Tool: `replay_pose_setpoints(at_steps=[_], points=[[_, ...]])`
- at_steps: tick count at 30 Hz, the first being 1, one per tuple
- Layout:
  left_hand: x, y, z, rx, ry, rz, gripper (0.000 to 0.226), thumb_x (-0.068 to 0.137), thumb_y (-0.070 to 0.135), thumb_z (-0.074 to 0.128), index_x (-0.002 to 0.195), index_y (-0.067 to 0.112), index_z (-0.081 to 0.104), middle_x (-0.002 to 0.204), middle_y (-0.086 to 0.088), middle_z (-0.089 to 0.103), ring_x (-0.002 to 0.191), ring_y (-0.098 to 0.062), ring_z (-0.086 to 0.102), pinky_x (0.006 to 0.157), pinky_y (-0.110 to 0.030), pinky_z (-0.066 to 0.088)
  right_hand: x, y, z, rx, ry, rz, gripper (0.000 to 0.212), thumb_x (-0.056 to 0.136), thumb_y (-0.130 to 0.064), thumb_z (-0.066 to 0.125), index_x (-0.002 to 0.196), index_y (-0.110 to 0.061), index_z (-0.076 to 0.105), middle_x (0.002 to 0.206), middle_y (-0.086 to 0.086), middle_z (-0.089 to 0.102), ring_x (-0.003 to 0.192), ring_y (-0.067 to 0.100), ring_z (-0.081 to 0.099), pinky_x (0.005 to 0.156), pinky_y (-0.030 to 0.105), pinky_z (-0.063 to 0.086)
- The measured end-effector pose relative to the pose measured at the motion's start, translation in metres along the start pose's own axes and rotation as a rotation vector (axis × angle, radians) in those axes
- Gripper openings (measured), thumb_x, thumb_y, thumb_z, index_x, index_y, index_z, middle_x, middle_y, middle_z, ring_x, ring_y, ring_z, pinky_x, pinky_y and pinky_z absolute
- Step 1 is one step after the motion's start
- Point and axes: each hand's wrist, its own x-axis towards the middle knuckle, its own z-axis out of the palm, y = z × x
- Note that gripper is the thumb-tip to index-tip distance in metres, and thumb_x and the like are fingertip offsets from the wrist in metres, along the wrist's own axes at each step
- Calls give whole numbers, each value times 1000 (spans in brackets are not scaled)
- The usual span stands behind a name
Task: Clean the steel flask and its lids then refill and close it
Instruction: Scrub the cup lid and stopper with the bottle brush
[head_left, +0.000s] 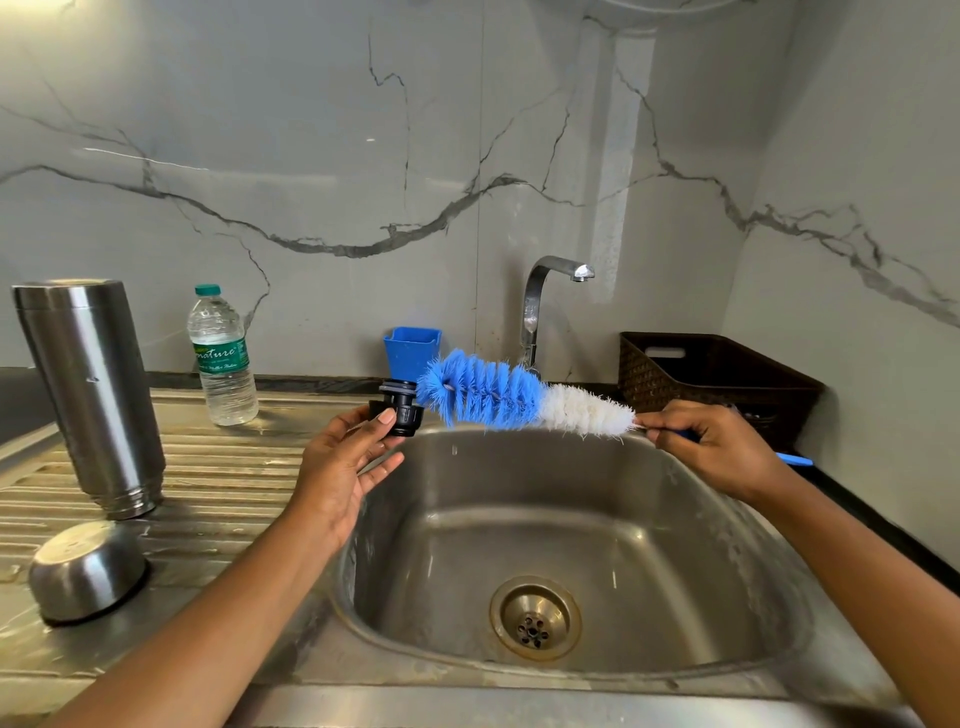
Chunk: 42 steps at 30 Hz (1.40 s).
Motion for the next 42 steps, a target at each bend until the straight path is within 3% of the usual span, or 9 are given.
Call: replay_pose_setpoints(at_steps=[7,13,17,21,24,27,32,36,42], points=[[0,-1,-1,-12,31,-8,8,86,11,62,89,19,62,73,3,73,70,-11,69,58,-20,56,-1,1,-1,-36,-2,-41,31,87,-11,65,105,-35,67,92,-29,61,88,4,60,74,22,45],[0,-1,0,-10,49,-7,8,85,10,63,89,17,62,73,3,72,75,-14,67,58,-20,56,-1,-2,-1,-34,-10,-67,35,86,-12,65,103,-42,63,94,-27,62,87,6,61,73,24,47],[-1,-2,0,20,43,-1,20,76,11,68,94,16,62,85,-4,70,78,-16,65,58,-21,56,-1,-5,-3,-32,-29,-87,32,87,-12,65,106,-38,63,95,-21,62,85,8,61,71,22,47],[-1,0,3,31,7,8,30,65,18,70,93,17,63,78,0,72,74,-13,67,60,-22,56,1,-4,-2,-73,-13,-48,25,87,-14,65,107,-29,70,93,-30,60,86,2,59,70,17,44],[-2,0,1,37,5,10,26,68,16,70,94,17,63,80,-1,72,74,-13,68,60,-22,56,1,-3,-4,-100,-45,-19,24,88,-16,64,108,-28,70,92,-32,60,86,3,59,73,28,47],[-2,-1,1,46,22,0,14,79,12,67,91,18,63,76,1,73,75,-13,68,59,-21,56,-1,-6,-4,-99,-68,-54,25,88,-15,64,108,-30,69,94,-30,60,88,4,60,74,25,48],[-2,2,0,27,8,-25,6,87,19,60,90,15,63,78,-3,73,74,-16,70,58,-21,56,1,-16,-8,-257,-19,-150,26,87,-18,65,109,-30,71,104,-21,53,85,3,56,58,20,40],[-5,4,1,-34,-61,-135,27,90,32,53,103,10,61,90,-13,72,78,-18,71,59,-24,57,-1,-12,-12,-247,-38,-147,24,87,-18,66,108,-28,72,93,-15,59,82,8,58,60,28,44],[-2,1,-1,-24,-10,-133,5,91,13,55,91,11,60,68,-1,71,63,-11,69,60,-25,59,-3,-15,-9,-288,-56,-122,25,88,-18,65,110,-28,71,81,-15,60,82,8,56,55,18,37]])
